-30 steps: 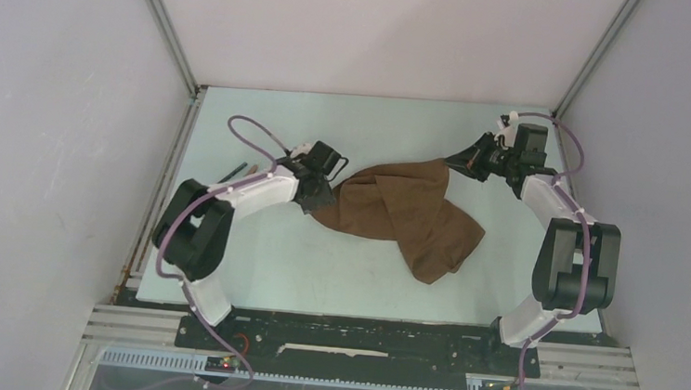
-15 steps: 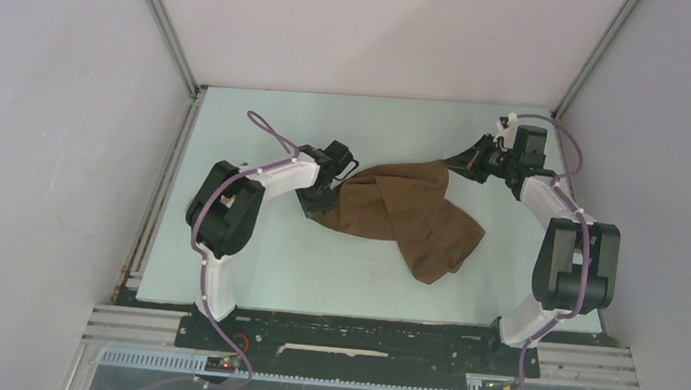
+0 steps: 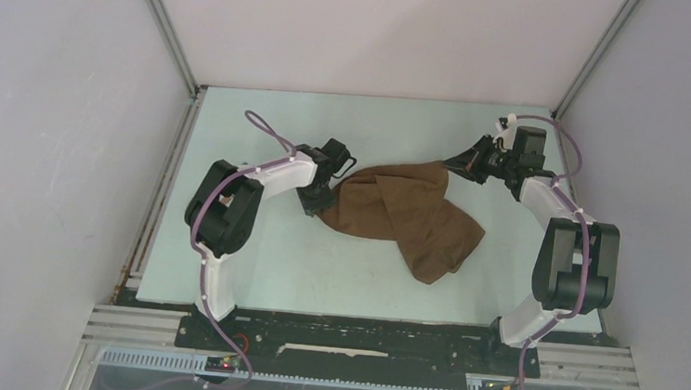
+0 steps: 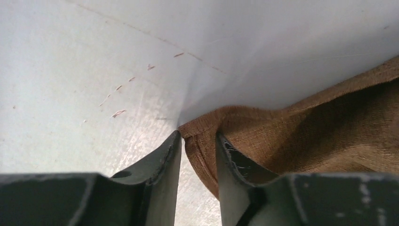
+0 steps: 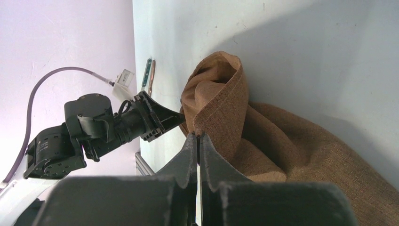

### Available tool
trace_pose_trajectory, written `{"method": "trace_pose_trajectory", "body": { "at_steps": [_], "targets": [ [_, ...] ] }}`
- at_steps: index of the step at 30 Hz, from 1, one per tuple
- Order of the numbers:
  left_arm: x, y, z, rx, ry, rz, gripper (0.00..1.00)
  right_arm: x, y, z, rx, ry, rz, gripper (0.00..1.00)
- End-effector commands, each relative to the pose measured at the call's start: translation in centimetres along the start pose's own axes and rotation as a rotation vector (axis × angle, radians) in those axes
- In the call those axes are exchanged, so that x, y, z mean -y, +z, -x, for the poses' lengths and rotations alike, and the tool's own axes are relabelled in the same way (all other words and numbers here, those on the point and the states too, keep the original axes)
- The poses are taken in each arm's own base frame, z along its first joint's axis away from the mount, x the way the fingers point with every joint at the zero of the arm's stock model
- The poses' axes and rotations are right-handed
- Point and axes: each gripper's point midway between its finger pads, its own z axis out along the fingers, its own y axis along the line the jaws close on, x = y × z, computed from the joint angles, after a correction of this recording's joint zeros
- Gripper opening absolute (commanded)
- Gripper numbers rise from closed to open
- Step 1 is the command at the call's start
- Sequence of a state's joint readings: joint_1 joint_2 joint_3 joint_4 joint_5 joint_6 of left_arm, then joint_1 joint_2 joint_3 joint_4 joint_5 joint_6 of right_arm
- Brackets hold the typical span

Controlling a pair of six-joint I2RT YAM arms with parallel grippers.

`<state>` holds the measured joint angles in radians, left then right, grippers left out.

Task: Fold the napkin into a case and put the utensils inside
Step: Pick up the crumpled napkin from the center of the board, then flatten out the crumpled napkin at the center of the board.

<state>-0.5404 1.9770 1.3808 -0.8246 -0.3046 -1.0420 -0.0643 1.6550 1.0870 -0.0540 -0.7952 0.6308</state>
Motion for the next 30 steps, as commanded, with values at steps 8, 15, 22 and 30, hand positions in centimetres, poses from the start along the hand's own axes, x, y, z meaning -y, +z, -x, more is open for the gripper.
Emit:
{"method": "trace_pose_trajectory", "body": {
  "at_steps": [8,15,22,30],
  "targets": [
    [-0.6,-2.1,6.7,0.231,0.073,-0.095,0.00,-2.5,-0.7,0.0,0.025,-0.078,0.028,0.00],
    [-4.0,-15.8,14.1,0.587,0.117,-0.193,0.00,-9.1,-5.9,0.9,0.147,-0.303,-0.090,0.00],
    [-10.5,-33.8,15.8,0.983,0.078,-0.515,0.00,-22.6,-15.9,-1.8,0.410,-0.709,0.093,0.00],
    [-17.5,-48.0,13.3,1.286,0.081,-0.814,0.00,-33.0,-27.3,-7.6,0.680,-1.013,0.449,0.00]
  ]
}}
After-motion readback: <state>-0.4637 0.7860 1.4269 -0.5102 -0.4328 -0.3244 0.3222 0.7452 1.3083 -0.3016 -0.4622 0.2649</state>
